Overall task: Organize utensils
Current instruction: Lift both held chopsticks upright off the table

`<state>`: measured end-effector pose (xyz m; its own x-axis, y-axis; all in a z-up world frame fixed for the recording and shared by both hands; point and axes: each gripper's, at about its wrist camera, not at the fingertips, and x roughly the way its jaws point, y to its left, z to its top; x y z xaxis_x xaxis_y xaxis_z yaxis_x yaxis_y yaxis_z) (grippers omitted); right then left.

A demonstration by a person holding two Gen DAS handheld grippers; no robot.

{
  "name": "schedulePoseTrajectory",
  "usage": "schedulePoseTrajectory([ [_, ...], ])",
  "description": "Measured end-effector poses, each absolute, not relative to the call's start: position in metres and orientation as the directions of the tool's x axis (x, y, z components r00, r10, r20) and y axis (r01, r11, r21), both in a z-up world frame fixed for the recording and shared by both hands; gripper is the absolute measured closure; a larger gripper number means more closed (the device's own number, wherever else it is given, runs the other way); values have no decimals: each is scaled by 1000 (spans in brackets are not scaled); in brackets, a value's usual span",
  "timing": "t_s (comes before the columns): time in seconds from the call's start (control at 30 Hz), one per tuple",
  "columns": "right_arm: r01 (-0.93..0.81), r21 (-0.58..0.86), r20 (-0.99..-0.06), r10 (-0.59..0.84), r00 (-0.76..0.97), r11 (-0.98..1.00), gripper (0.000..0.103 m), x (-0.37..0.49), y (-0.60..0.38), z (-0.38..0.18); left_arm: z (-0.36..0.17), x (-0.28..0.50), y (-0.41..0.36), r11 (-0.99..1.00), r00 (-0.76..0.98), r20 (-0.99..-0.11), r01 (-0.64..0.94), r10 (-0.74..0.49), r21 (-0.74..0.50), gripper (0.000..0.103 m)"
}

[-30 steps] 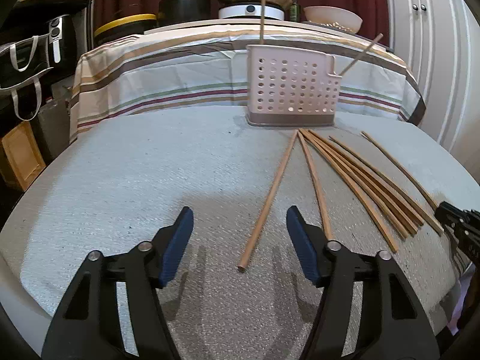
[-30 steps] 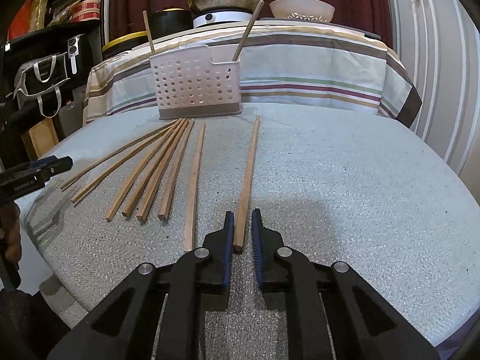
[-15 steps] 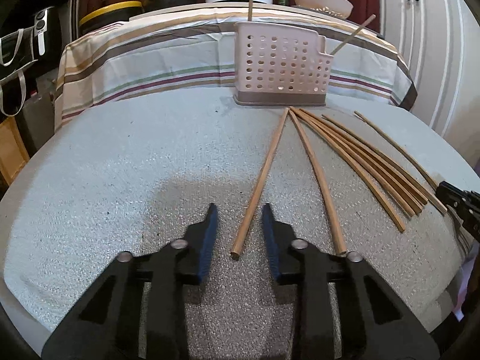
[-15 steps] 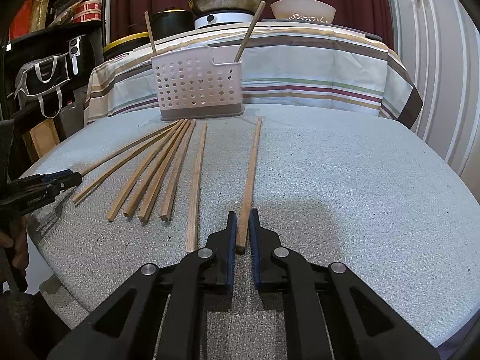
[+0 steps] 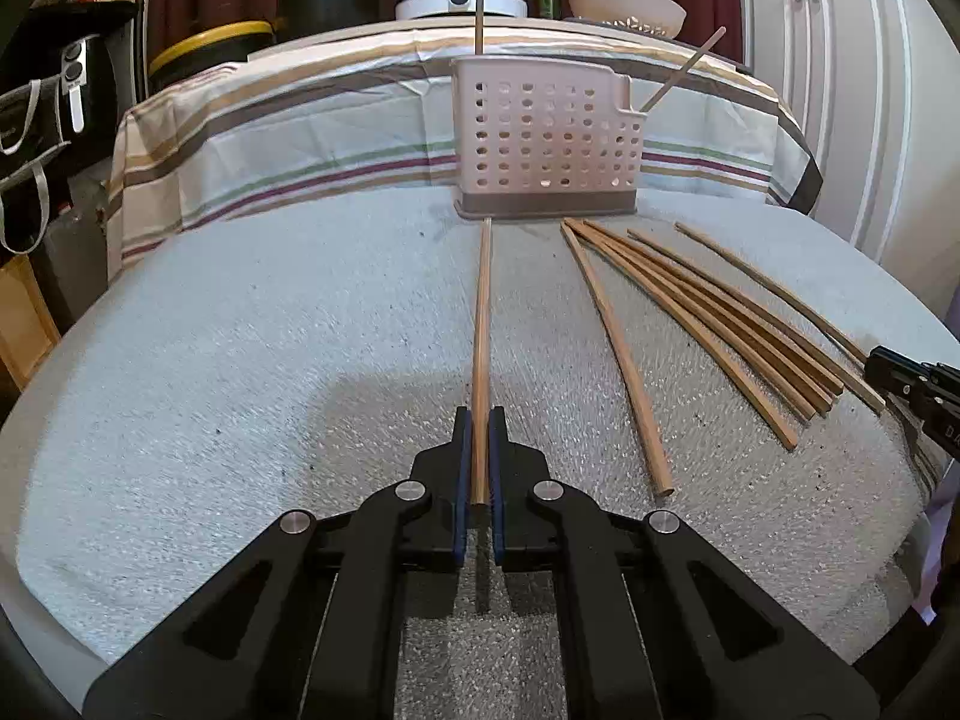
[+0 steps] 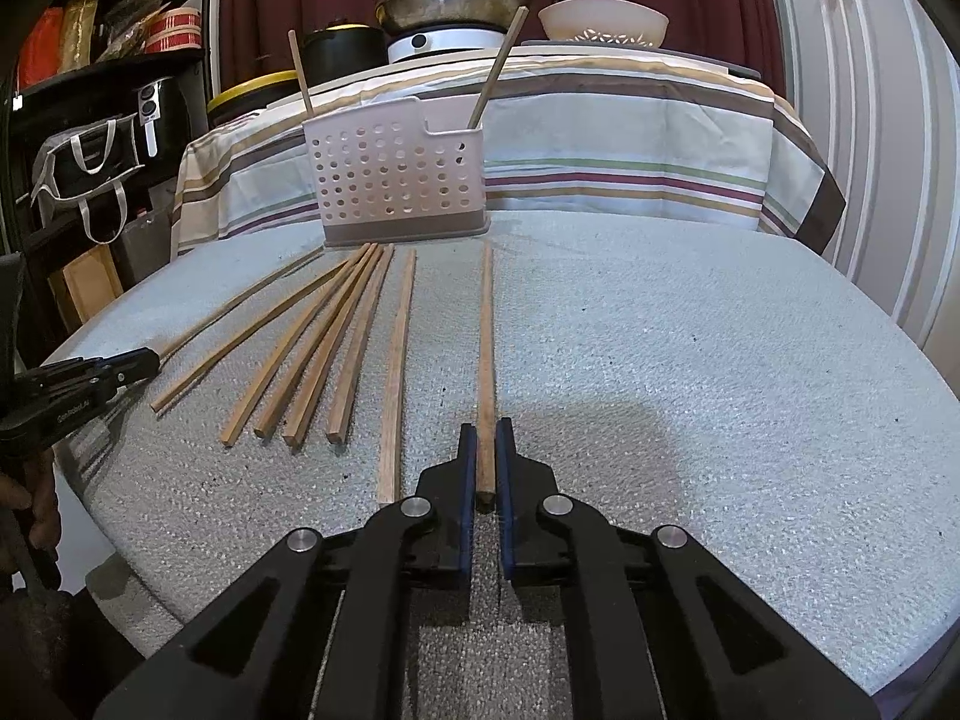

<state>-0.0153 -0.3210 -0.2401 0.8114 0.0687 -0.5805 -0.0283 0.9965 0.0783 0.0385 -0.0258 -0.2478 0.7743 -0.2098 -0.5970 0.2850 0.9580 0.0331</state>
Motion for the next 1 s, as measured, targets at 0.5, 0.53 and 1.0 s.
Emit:
schedulePoseTrajectory([
  [0.5, -12, 72, -523, 48, 851, 997, 96, -23, -323, -212, -213, 26, -22, 965, 837, -514, 256, -188, 64, 97],
  [0.53, -12, 71, -519, 47, 853, 997, 96, -23, -323, -209, -209, 25, -22, 965, 839, -511, 256, -189, 63, 97],
  [1.0, -20, 72, -530, 55, 846, 997, 96, -22, -323, -210, -225, 29, -22, 966, 808, -561, 252, -180, 53, 97],
])
